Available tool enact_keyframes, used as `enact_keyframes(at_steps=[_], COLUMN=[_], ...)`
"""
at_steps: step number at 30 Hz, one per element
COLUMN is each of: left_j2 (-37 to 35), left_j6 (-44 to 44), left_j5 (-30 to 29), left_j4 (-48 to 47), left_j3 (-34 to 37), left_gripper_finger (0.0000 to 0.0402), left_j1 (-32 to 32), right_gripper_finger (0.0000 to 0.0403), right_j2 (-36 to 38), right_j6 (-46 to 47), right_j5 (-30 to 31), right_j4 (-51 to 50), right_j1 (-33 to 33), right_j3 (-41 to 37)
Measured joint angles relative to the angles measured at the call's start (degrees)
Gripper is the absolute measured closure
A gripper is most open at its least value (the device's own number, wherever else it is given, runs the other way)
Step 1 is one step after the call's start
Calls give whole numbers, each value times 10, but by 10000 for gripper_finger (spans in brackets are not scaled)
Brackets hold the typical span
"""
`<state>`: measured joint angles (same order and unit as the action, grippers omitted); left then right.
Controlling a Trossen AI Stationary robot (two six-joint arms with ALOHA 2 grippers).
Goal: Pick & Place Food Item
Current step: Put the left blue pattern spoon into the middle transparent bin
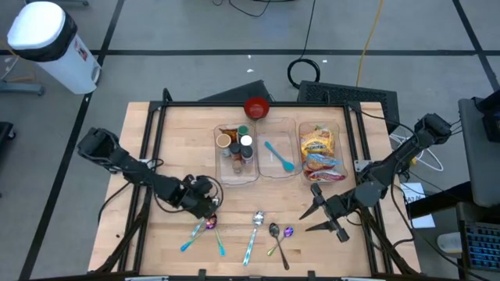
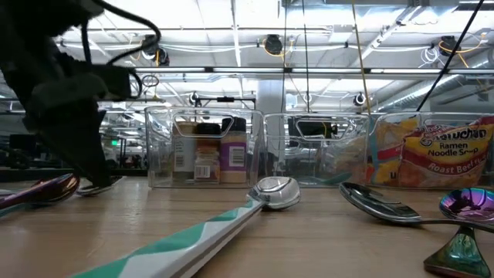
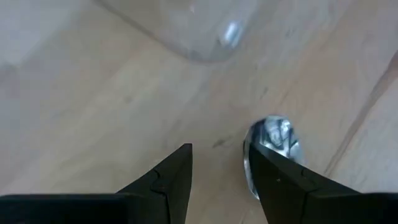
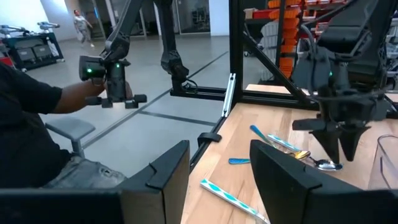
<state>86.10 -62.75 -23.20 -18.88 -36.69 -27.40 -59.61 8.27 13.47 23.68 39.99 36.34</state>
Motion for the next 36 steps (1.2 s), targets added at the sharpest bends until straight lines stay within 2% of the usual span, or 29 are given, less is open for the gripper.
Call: enact_keyframes(at_steps=[6, 10, 14, 18, 27, 36], left_j2=[22, 23, 23, 23, 22, 20], left_j6=[57, 86, 103, 83, 40, 7], left_j5=[58, 77, 75, 54, 50, 70], left_j4=[49, 83, 80, 40, -38, -120], left_j3=[0, 0, 0, 0, -3, -3], left_gripper_finger=[234, 234, 234, 234, 234, 234], left_j1=[20, 24, 30, 35, 38, 38], right_gripper_finger=[243, 243, 243, 243, 243, 243], right_j2=[0, 0, 0, 0, 0, 0], right_j6=[0, 0, 0, 2, 2, 7], right_j5=[0, 0, 0, 0, 0, 0], right_j4=[-4, -4, -4, -4, -4, -4], right_j1=[0, 0, 0, 0, 0, 0], right_j3=[0, 0, 0, 0, 0, 0])
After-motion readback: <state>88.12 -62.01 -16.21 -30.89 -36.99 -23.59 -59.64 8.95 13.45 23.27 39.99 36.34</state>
